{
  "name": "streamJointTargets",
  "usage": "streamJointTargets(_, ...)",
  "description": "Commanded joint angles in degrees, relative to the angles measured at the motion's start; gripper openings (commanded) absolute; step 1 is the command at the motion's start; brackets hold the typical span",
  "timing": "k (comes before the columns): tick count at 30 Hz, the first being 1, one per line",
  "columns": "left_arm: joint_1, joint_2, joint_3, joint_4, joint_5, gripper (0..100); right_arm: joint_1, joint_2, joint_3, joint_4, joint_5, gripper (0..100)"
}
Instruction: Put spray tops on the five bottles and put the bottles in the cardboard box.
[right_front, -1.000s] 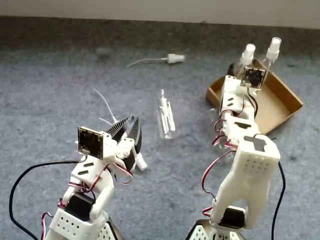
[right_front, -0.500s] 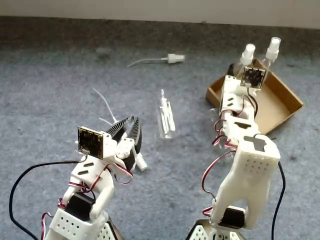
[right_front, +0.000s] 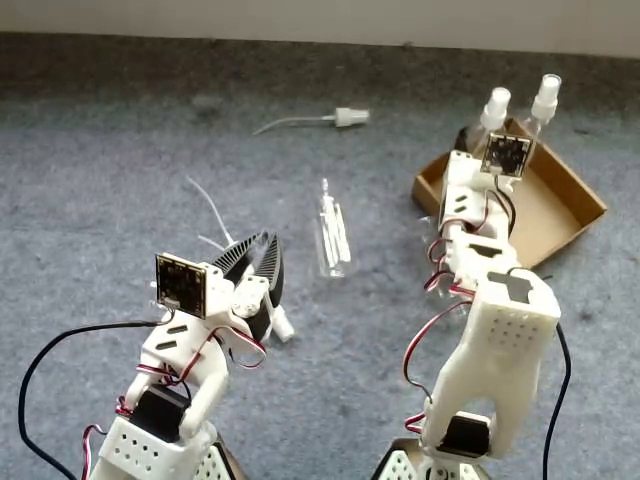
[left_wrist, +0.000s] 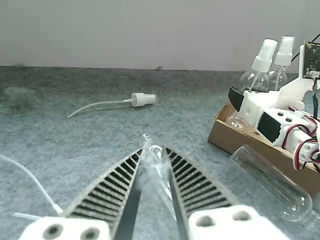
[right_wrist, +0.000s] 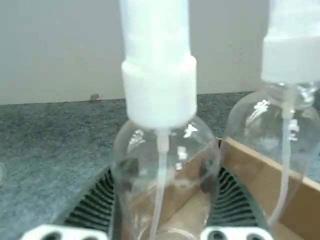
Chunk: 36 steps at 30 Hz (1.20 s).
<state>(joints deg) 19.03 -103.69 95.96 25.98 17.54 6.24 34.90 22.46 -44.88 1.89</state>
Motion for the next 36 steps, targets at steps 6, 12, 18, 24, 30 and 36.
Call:
streamJointTargets(6, -0.7, 0.4, 1.2, 0.2, 0.4, 0, -1.8, -12.1, 4.0, -1.5, 0.6, 10.1)
streamJointTargets(12, -0.8, 0.4, 1.2, 0.2, 0.4, 0, -1.8, -17.1, 9.0, -1.6, 0.6, 10.1)
streamJointTargets(18, -0.8, 0.4, 1.2, 0.2, 0.4, 0, -2.2, -21.1, 13.9, -1.7, 0.6, 10.1)
streamJointTargets(24, -0.9, 0.4, 1.2, 0.2, 0.4, 0, -2.4, -21.0, 14.4, -1.9, 0.6, 10.1)
streamJointTargets(30, -0.9, 0.4, 1.2, 0.2, 0.4, 0, -2.4, -20.8, 14.0, -1.7, 0.6, 10.1)
streamJointTargets(36, -0.6, 0.4, 1.2, 1.6, 0.4, 0, -3.1, -20.8, 14.0, -1.6, 0.6, 10.1)
